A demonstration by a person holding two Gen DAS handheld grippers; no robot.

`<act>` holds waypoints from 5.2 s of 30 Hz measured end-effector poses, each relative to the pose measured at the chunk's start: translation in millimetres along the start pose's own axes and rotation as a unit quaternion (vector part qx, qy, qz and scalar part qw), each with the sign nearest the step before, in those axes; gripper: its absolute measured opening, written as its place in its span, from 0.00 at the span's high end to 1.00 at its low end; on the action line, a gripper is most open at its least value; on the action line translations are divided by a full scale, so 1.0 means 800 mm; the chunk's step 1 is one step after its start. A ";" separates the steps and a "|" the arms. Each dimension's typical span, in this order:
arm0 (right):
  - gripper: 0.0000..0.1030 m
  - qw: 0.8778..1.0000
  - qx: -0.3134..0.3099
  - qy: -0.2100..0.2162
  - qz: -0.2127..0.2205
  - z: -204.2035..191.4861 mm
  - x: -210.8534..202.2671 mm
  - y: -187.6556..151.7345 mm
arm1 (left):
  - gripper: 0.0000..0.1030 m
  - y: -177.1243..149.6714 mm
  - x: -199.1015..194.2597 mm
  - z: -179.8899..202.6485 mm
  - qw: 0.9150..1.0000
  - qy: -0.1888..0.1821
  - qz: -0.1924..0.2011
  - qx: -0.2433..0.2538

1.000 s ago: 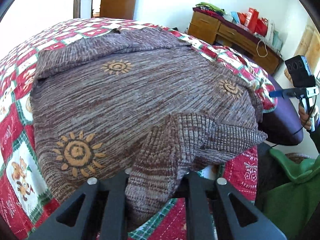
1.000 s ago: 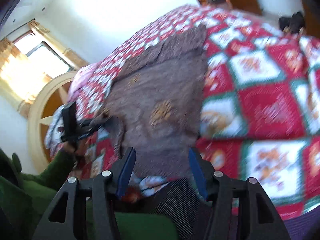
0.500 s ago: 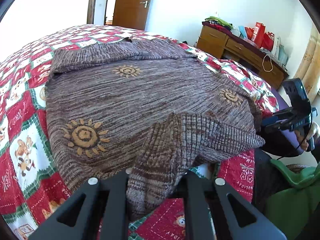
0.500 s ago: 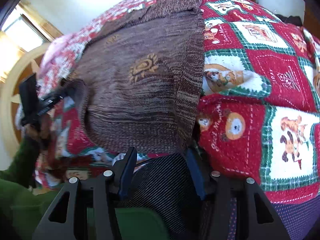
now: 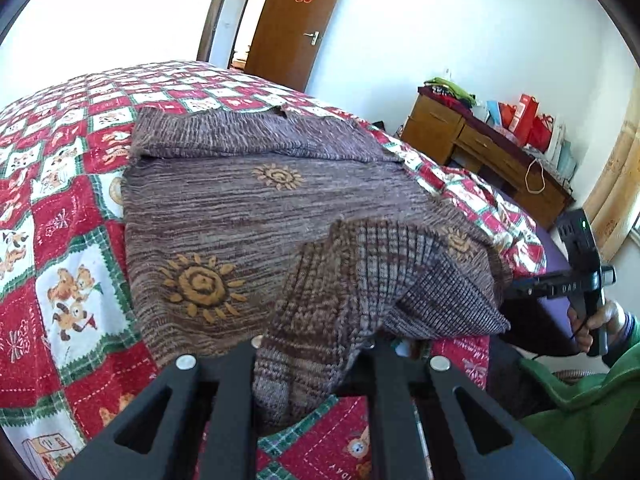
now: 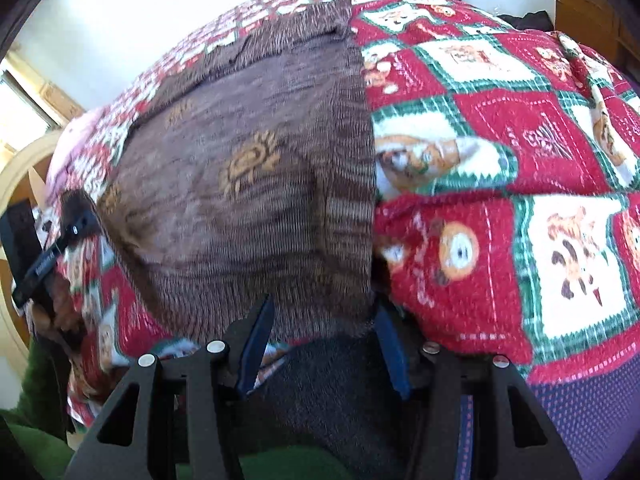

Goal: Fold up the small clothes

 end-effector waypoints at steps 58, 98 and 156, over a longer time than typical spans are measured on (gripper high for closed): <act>0.97 0.990 0.063 0.128 -0.017 0.004 -0.009 0.030 | 0.89 0.005 -0.034 -0.025 0.996 -0.026 0.050 -0.075; 0.43 0.912 0.230 0.321 0.110 0.085 0.059 0.247 | 0.64 0.124 0.068 -0.152 0.973 -0.022 0.062 -0.221; 0.44 0.981 -0.154 0.068 0.100 -0.027 0.076 0.254 | 0.83 0.106 0.081 -0.153 0.974 0.070 0.044 -0.210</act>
Point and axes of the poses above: each gripper's, at about its wrist camera, not at the fingertips, and x roughly the way its jaws point, z to its right, y to its top, the point moved 1 cm from there along x, roughly the way its jaws point, and after that the axes turned 5 degrees about z, right-handed, at the moved point
